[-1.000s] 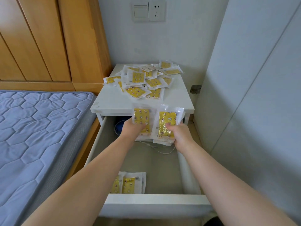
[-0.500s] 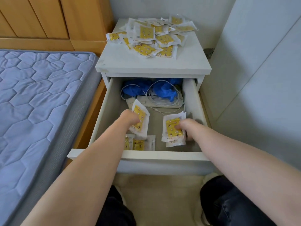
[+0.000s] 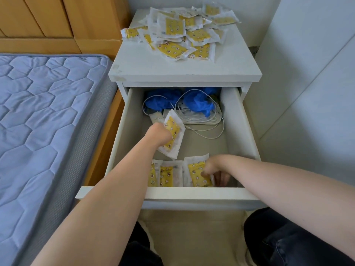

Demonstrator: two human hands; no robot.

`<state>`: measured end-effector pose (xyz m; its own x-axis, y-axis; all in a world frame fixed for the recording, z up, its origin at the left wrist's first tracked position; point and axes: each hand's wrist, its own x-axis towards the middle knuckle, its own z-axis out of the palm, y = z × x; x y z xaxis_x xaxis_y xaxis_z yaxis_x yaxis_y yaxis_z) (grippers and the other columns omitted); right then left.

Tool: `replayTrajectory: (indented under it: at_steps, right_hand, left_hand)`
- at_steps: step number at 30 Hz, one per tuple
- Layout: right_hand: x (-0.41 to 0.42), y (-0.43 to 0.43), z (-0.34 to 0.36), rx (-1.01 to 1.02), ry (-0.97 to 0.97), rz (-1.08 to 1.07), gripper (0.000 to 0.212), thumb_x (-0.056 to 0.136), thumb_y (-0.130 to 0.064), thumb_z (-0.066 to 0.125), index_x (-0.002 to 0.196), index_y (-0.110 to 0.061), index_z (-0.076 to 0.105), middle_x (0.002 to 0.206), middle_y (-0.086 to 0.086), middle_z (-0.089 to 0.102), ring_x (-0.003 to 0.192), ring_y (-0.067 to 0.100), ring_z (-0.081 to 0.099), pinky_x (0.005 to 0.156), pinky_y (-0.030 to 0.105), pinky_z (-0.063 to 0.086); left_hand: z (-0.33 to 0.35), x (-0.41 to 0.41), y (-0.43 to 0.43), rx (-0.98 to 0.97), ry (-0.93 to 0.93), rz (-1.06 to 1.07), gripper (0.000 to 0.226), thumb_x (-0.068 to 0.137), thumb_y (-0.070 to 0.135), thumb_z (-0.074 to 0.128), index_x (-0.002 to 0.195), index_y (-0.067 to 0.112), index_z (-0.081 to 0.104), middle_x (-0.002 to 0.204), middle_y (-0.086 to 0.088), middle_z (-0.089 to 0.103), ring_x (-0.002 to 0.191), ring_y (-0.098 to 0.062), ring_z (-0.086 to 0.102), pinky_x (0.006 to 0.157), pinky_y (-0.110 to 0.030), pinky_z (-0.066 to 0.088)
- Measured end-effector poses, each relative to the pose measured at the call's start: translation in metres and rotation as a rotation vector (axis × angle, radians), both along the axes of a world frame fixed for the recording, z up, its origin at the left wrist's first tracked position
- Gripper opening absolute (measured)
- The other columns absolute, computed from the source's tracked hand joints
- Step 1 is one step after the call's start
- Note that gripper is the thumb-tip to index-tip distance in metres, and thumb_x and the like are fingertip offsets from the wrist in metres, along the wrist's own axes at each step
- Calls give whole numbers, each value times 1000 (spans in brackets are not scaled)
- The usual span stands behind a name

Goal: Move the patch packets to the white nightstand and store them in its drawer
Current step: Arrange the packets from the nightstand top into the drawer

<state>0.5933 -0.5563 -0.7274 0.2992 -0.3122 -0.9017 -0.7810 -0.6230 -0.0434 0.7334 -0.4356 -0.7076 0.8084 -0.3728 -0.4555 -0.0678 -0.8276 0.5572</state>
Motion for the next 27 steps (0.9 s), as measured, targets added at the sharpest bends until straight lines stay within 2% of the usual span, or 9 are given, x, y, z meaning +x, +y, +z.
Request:
replayTrajectory:
  at_steps: [3,5,8,11,13,16,22,25,27]
  right_hand:
    - [4,1,21,-42,174,363,54,100,-46,36,100,3,58,91,16,64,77,26,65,61,25,53]
    - [12,-8,30,-133,141,417,49,101,-41,37,82,0,55,77,10,57,59,20,54,60,29,48]
    - [23,-38,33,-351,-461,229,28,98,-23,44,110,-3,59,103,11,63,79,23,59,75,32,47]
    - [23,-53,39,-97,-957,-73,49,94,-31,56,138,-13,44,137,4,52,123,20,51,103,35,41]
    - [24,-52,41,140,-936,-112,57,89,-29,64,140,-14,42,137,2,53,122,15,53,104,32,42]
    - [24,-49,41,255,-928,-131,40,84,-16,70,122,-14,59,116,1,69,101,12,66,96,34,50]
    - [25,-56,43,96,-1004,-177,9,84,-12,70,90,-6,67,90,7,71,83,19,68,82,34,55]
    - [22,-63,50,-175,-996,-45,13,84,-8,66,74,-12,60,73,1,58,66,15,56,55,23,41]
    - [23,-57,41,-268,-782,175,8,84,-4,62,80,-11,63,76,3,59,73,20,56,54,24,38]
  left_hand:
    - [-2,-1,0,-3,14,-46,7,88,7,54,94,8,56,87,-8,55,68,-17,49,56,-24,39]
    - [-3,-2,-1,12,28,-101,8,87,7,54,94,8,57,89,-8,56,72,-19,50,57,-26,40]
    - [5,-7,-2,30,72,-194,10,87,10,61,97,11,60,93,-7,58,82,-20,54,64,-27,42]
    - [13,-12,-2,-39,167,-264,21,85,13,68,105,13,62,102,-4,65,93,-20,61,78,-30,47]
    - [18,-16,-3,-115,238,-284,24,84,11,70,108,14,63,104,-2,68,96,-19,65,84,-33,51]
    - [19,-19,-4,-160,231,-326,23,82,9,71,105,15,66,102,-1,70,95,-18,67,87,-34,52]
    - [13,-27,-9,-183,186,-426,40,73,9,79,110,16,65,106,2,69,99,-16,64,89,-31,48]
    - [1,-28,-9,14,87,-608,63,74,14,77,131,22,51,122,5,61,111,-16,56,91,-30,42]
    - [-9,-29,-8,186,61,-690,71,79,16,74,142,22,40,132,0,54,119,-20,52,93,-30,40]
